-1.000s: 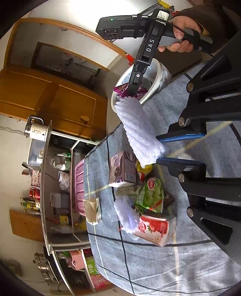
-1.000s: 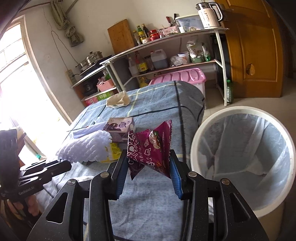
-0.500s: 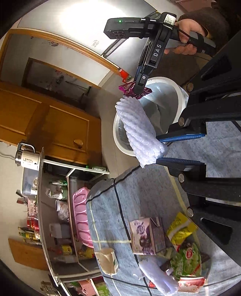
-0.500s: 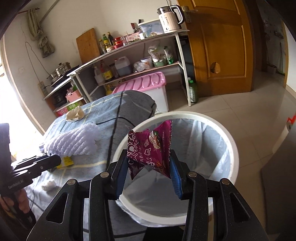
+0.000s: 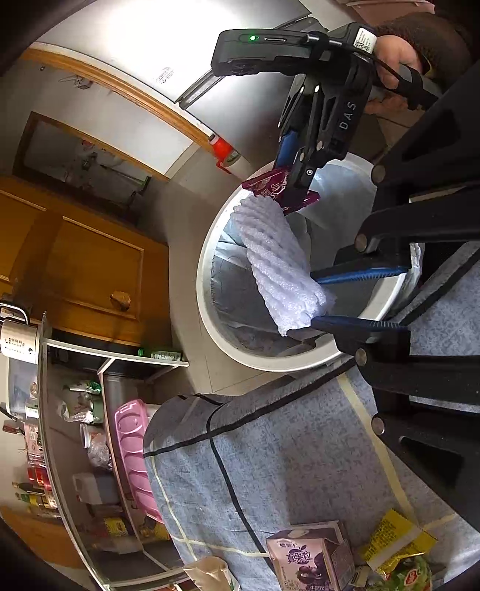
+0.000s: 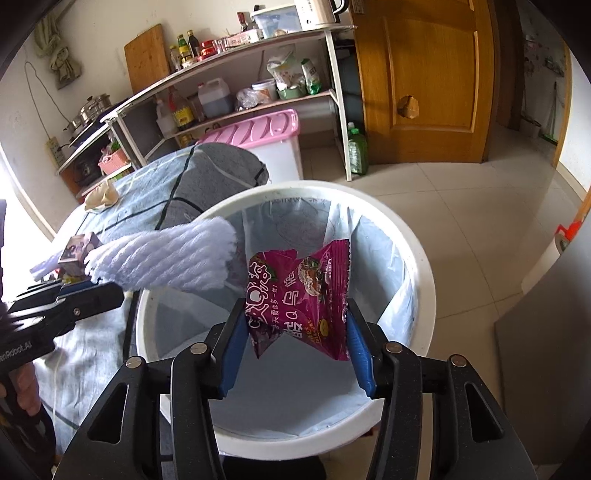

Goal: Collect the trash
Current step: 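Carry both items over the white bin and open both tools to drop them, then grasp the clear plastic bag with the left tool while the right tool grasps the yellow snack bag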

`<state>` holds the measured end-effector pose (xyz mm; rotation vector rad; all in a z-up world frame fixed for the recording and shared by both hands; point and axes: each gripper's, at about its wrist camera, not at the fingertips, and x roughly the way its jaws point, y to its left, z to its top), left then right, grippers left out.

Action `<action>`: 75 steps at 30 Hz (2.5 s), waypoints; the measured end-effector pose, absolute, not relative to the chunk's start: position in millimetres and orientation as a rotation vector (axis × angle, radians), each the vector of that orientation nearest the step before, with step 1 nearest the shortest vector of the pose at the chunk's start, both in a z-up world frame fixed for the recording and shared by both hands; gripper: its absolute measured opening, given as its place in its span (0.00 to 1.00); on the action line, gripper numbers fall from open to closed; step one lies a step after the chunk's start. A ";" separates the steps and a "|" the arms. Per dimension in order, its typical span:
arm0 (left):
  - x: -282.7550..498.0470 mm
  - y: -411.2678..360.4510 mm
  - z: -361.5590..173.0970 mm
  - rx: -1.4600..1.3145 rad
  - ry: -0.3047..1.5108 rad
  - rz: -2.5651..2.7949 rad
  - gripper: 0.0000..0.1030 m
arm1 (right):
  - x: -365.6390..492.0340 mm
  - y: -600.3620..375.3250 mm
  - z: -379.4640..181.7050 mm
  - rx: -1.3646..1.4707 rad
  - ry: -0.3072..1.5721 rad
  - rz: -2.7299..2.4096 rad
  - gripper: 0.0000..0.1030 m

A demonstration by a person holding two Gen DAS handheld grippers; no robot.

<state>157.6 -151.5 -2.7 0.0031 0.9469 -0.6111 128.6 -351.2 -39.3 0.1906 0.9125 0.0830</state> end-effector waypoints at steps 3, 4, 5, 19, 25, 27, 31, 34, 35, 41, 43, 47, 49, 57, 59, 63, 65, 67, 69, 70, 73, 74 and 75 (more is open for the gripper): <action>158.4 -159.5 -2.9 0.039 0.942 -0.618 0.24 | 129.7 -350.9 -42.7 0.178 0.924 0.074 0.61; 159.4 -161.1 -4.1 0.034 0.953 -0.622 0.31 | 131.0 -351.1 -43.4 0.173 0.929 0.071 0.61; 160.2 -161.7 -4.3 0.026 0.956 -0.619 0.34 | 131.1 -351.0 -43.7 0.168 0.932 0.072 0.62; 125.6 -92.3 37.5 -0.007 0.831 -0.539 0.50 | 107.0 -310.0 1.0 0.186 0.803 0.204 0.63; 93.8 -18.2 48.8 -0.011 0.789 -0.422 0.54 | 102.8 -254.1 12.0 0.168 0.767 0.343 0.63; 85.6 2.2 48.8 -0.017 0.790 -0.385 0.54 | 103.9 -235.5 11.4 0.156 0.770 0.375 0.63; 69.0 38.2 42.3 -0.042 0.795 -0.350 0.54 | 107.7 -202.8 6.5 0.139 0.787 0.425 0.63; 60.2 55.9 33.6 -0.037 0.813 -0.318 0.55 | 112.9 -181.7 2.0 0.126 0.805 0.453 0.63; 58.0 60.6 30.1 -0.042 0.820 -0.319 0.55 | 114.9 -175.8 0.6 0.121 0.809 0.464 0.63; 51.4 76.0 4.9 -0.052 0.864 -0.342 0.56 | 130.5 -134.8 -10.4 0.090 0.852 0.535 0.63; 52.9 76.9 -3.2 -0.057 0.880 -0.358 0.56 | 136.3 -121.4 -13.5 0.085 0.867 0.563 0.63; 61.8 76.4 -15.1 -0.060 0.916 -0.382 0.56 | 149.4 -94.9 -19.5 0.058 0.888 0.618 0.63; 65.9 75.0 -20.7 -0.043 0.929 -0.381 0.56 | 155.2 -82.8 -22.9 0.027 0.897 0.628 0.63; 85.0 76.6 -31.4 -0.028 0.965 -0.389 0.56 | 174.9 -64.1 -39.4 -0.007 0.951 0.630 0.63; 88.5 76.9 -31.2 -0.028 0.955 -0.386 0.56 | 178.1 -64.5 -42.1 -0.005 0.964 0.630 0.63; 96.9 80.8 -35.1 -0.061 0.963 -0.399 0.56 | 181.4 -66.1 -46.0 0.007 0.980 0.635 0.63; 98.8 81.0 -34.5 -0.074 0.958 -0.395 0.56 | 184.9 -67.1 -48.5 0.031 0.993 0.655 0.63; 101.5 81.2 -34.8 -0.101 0.960 -0.402 0.56 | 185.7 -67.1 -50.4 0.041 0.998 0.667 0.57; 103.8 82.8 -34.4 -0.122 0.957 -0.397 0.56 | 185.7 -67.5 -51.1 0.041 0.997 0.669 0.48; 104.1 83.5 -34.4 -0.128 0.958 -0.392 0.51 | 185.1 -68.4 -51.8 0.044 0.996 0.667 0.45; 104.0 83.2 -34.0 -0.125 0.963 -0.378 0.33 | 182.9 -70.3 -50.4 0.047 0.990 0.674 0.43; 103.8 82.6 -33.9 -0.122 0.967 -0.373 0.29 | 181.7 -71.2 -48.9 0.046 0.982 0.674 0.41; 104.7 82.8 -33.8 -0.120 0.967 -0.368 0.26 | 179.9 -72.3 -47.5 0.047 0.976 0.676 0.40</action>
